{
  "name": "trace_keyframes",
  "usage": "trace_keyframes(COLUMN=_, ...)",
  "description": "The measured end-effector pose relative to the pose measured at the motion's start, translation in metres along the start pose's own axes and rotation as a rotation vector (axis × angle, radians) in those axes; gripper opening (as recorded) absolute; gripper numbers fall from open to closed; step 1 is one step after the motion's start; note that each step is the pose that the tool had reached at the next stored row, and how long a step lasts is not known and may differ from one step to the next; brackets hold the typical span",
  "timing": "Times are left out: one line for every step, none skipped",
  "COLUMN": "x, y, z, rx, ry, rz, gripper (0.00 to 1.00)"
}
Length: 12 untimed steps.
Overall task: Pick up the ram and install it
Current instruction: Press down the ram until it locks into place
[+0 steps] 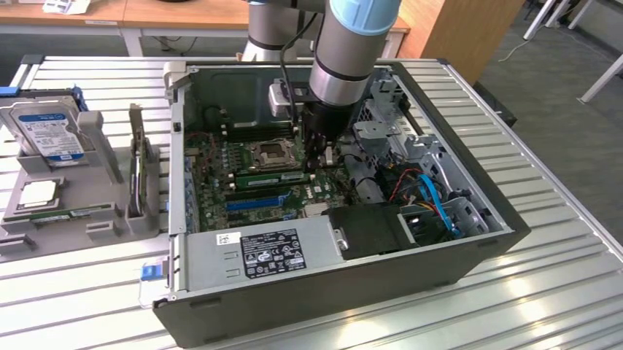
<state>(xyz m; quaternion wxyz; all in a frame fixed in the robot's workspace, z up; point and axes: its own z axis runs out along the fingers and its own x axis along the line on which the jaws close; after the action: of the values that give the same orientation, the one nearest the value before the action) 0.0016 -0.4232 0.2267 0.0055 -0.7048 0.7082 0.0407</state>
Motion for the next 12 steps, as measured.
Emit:
trace_keyframes(x=0.0000, y=0.0000, z=0.0001, rx=0.0000, ry=0.0000, rz=0.000, gripper=0.10)
trace_keyframes(x=0.0000, y=0.0000, z=0.0004, rx=0.0001, ry=-0.0002, rz=0.000, gripper=0.10)
trace_keyframes(x=0.0000, y=0.0000, z=0.0006, rx=0.0001, ry=-0.0003, rz=0.000, gripper=0.10)
trace_keyframes(x=0.0000, y=0.0000, z=0.0006, rx=0.0001, ry=-0.0002, rz=0.000, gripper=0.10)
trace_keyframes(x=0.0000, y=0.0000, z=0.0006, rx=0.0001, ry=-0.0001, rz=0.000, gripper=0.10)
trace_keyframes(x=0.0000, y=0.0000, z=0.0006, rx=0.0001, ry=-0.0001, rz=0.000, gripper=0.10)
trace_keyframes(x=0.0000, y=-0.0001, z=0.0007, rx=0.0000, ry=0.0000, rz=0.000, gripper=0.10)
trace_keyframes(x=0.0000, y=-0.0001, z=0.0013, rx=0.0002, ry=-0.0005, rz=0.000, gripper=0.10)
trace_keyframes(x=0.0001, y=-0.0001, z=0.0014, rx=0.0001, ry=-0.0001, rz=0.000, gripper=0.10)
trace_keyframes(x=0.0001, y=-0.0001, z=0.0014, rx=0.0001, ry=-0.0001, rz=0.000, gripper=0.10)
trace_keyframes(x=0.0001, y=-0.0001, z=0.0014, rx=0.0001, ry=-0.0001, rz=0.000, gripper=0.10)
trace_keyframes(x=0.0001, y=-0.0001, z=0.0014, rx=0.0001, ry=-0.0001, rz=0.000, gripper=0.10)
